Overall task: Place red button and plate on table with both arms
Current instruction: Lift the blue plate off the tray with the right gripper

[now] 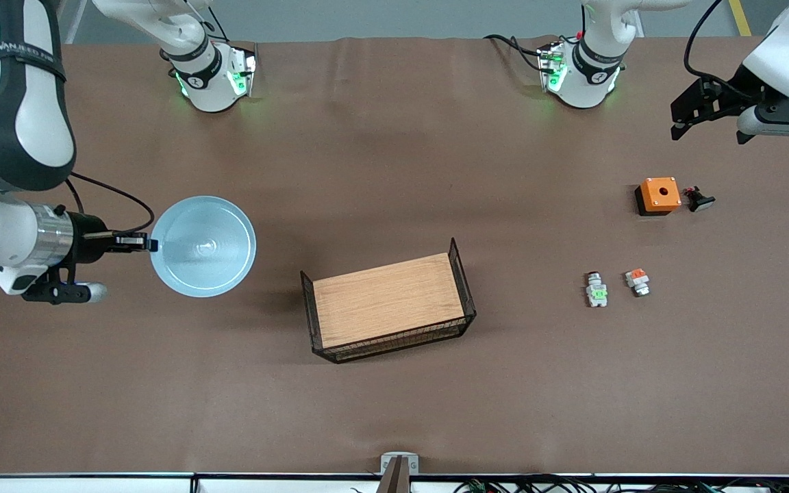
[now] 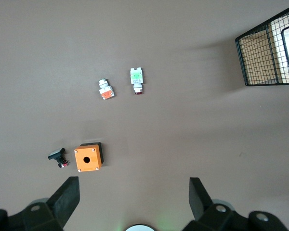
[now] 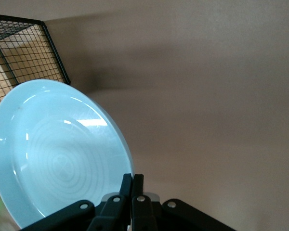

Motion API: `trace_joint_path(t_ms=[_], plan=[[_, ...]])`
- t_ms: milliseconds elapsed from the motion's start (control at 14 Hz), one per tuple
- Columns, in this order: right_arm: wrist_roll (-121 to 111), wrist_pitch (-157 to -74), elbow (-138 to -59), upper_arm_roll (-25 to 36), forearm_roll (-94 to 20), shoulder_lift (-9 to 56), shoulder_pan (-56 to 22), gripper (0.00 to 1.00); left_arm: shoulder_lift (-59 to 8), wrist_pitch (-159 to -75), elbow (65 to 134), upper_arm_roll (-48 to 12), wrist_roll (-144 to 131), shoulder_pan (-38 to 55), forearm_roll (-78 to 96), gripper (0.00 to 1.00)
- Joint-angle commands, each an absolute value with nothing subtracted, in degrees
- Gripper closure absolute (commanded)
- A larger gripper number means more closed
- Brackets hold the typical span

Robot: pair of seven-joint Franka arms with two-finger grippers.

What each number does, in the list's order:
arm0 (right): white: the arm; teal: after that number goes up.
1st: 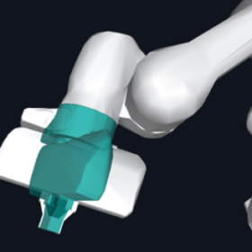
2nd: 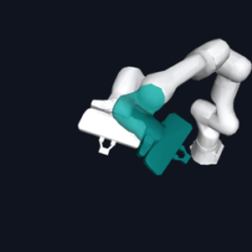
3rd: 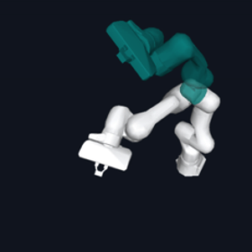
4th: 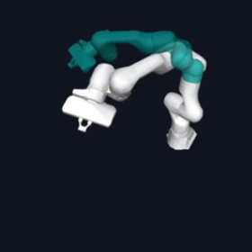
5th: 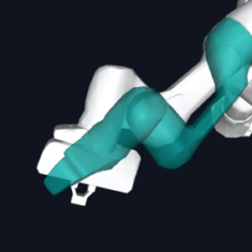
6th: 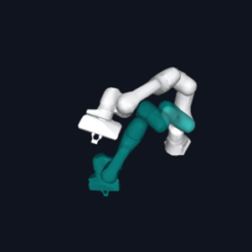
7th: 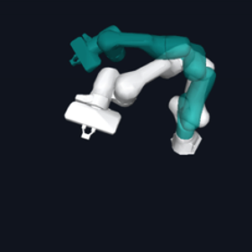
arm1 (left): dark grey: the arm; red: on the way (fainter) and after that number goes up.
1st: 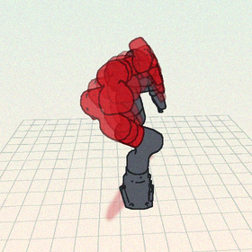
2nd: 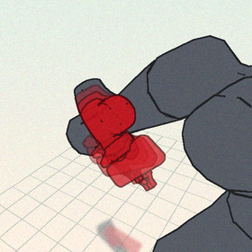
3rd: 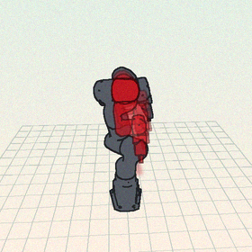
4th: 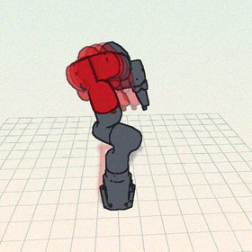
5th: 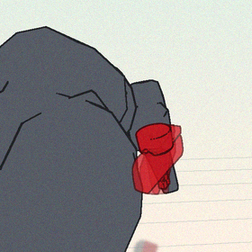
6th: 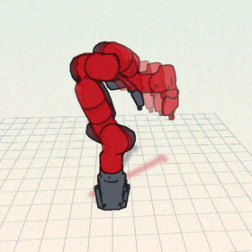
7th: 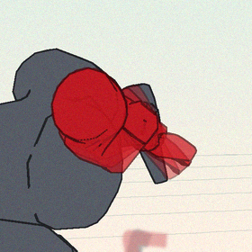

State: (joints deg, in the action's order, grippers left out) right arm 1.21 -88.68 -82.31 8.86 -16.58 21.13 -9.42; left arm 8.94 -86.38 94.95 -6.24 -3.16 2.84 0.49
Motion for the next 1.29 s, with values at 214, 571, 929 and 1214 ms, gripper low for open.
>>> trace_joint_path(t_ms=[214, 571, 929, 1214], plan=[[-14.6, -102.5, -94.0, 8.2, -16.3, 20.8, -4.8, 1.00, 10.1, -86.1, 95.7, -6.6, -4.3, 2.8, 1.9, 0.00], [-27.2, -111.2, -100.6, 10.3, -15.4, 20.4, -3.1, 1.00, 10.0, -86.2, 95.7, -6.5, -5.1, 2.6, 2.6, 0.00], [-39.1, -119.8, -105.2, 12.3, -15.3, 20.9, -1.0, 1.00, 9.9, -86.3, 95.7, -6.5, -5.3, 2.6, 2.6, 0.00], [-46.0, -124.3, -105.2, 12.3, -15.5, 23.6, 1.8, 0.99, 9.8, -86.5, 95.6, -6.5, -7.2, 2.8, 2.3, 0.00]])
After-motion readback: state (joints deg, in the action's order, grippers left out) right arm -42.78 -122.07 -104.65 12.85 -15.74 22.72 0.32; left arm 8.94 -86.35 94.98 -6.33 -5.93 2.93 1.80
